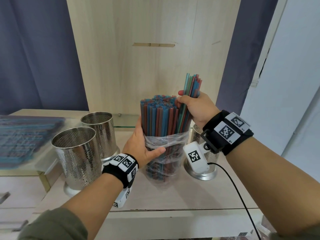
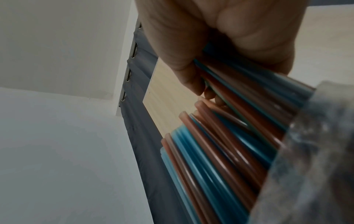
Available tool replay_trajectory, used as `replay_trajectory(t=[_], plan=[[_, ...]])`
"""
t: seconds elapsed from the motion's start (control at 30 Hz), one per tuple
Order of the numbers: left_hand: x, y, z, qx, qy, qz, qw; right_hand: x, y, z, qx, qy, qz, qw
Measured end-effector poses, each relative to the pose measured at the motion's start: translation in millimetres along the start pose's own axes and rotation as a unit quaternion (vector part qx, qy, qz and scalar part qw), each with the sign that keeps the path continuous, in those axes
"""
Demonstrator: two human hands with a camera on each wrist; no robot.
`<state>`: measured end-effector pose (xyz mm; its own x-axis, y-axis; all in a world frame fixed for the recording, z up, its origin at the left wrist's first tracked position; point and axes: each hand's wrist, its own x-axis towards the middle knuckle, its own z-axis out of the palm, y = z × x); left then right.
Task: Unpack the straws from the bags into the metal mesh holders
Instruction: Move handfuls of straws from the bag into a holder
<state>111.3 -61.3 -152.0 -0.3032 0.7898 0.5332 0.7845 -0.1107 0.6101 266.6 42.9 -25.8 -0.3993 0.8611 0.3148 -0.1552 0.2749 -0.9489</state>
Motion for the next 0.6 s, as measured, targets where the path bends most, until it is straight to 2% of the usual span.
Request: replay_trajectory(t=[0.17,0.6], plan=[[-0.6,2.3,-0.8,-0.002,0.010,0.015,1.000,1.8,-6.2,-0.4,0.009,-0.039,0.014,0.999],[-0.8,-2.2,1.7,0.029,0.012,0.000,1.000,16.4,-34.4,-16.3,0.080,-0.044,-0.033,0.995]])
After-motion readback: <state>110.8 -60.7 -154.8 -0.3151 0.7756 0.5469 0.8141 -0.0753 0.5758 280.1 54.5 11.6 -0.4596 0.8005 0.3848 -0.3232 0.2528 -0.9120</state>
